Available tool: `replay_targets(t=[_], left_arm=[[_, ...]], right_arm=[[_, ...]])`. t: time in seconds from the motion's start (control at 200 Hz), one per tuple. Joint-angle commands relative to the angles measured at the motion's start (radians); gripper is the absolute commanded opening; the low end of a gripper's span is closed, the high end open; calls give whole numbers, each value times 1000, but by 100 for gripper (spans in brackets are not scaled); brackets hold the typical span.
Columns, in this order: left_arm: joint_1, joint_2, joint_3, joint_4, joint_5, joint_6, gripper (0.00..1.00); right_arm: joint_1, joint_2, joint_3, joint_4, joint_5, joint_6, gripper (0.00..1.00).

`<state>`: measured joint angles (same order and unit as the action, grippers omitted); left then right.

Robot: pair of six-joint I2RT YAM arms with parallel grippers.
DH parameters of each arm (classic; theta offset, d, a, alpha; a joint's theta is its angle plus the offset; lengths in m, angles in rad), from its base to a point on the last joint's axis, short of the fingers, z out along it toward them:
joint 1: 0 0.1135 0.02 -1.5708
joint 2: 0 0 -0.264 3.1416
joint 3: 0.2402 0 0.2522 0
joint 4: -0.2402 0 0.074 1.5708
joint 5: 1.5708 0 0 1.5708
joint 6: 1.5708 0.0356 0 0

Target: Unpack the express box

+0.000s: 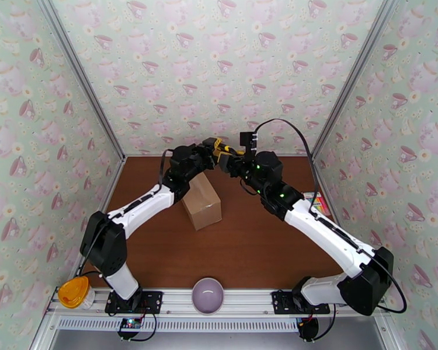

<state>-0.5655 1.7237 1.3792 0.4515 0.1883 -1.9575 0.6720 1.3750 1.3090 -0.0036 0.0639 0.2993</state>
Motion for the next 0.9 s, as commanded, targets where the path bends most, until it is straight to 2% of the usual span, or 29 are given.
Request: replay_targets(t=[0.0,0.04,0.075,0.195,0.306,0.566,0.776,0.891], left_arm=[[-29,29,24,9,62,7,0],[-26,27,24,-1,58,27,0],[-25,25,28,-23,51,56,0],[-12,20,60,-134,51,171,0],[-6,32,69,-168,73,230,0],[-5,61,75,-320,152,400,0],[-9,67,72,-424,216,504,0],[-2,39,50,-480,200,552,0]], right_arm=[[23,5,46,-9,-69,-26,67],[22,-5,41,-27,-64,-23,78],[22,-18,36,-46,-61,-18,82],[22,-67,17,-126,-57,1,87],[23,-114,14,-220,-36,22,88],[22,-160,35,-435,35,-27,84],[17,-65,164,-631,20,-62,69],[15,-26,186,-675,20,-60,70]])
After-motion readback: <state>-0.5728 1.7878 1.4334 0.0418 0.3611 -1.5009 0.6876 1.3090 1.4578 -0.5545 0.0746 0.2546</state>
